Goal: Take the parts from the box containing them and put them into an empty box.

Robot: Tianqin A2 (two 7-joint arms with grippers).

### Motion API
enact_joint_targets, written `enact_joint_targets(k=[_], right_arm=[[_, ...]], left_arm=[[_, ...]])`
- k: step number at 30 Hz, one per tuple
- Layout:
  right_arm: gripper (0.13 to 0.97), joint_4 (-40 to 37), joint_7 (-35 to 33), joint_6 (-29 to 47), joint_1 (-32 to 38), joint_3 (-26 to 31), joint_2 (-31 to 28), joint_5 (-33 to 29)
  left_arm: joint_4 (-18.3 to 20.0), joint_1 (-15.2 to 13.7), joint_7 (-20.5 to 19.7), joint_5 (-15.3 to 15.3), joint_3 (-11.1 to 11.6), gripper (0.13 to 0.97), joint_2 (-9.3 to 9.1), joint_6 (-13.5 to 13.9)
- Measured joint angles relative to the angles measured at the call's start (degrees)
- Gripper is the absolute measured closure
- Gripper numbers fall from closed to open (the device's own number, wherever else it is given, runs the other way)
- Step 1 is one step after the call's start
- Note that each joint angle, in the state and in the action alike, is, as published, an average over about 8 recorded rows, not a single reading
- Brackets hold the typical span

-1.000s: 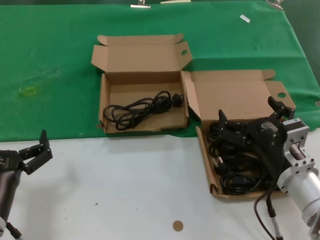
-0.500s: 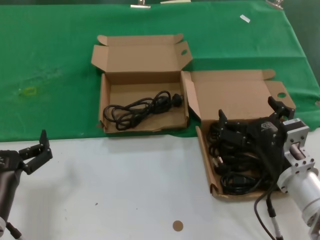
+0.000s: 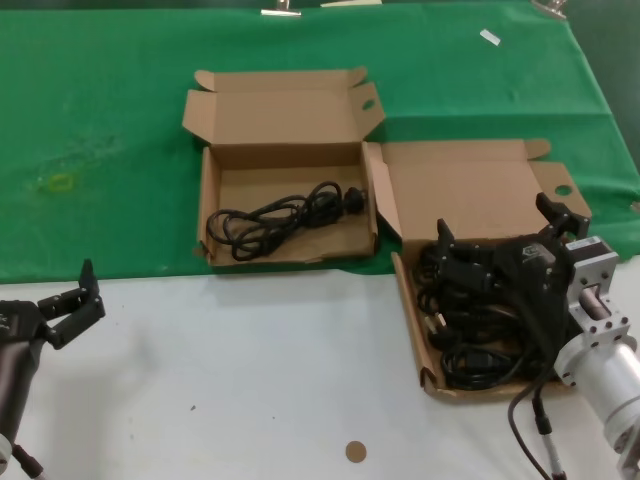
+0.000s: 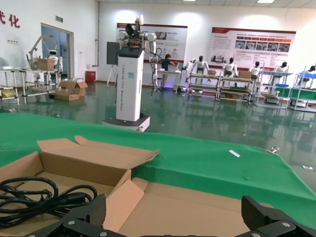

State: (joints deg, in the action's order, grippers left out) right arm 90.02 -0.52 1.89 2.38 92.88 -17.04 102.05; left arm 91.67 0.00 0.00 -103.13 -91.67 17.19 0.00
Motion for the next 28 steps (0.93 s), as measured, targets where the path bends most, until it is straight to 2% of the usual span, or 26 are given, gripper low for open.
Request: enact_joint_targets(k=[28], right_arm=[[0.129,0.0,0.0,0.0,0.0,0.0,0.0,0.0]], left_arm=[[0.0,0.0,0.0,0.0,0.0,0.132,0.00,0.0]])
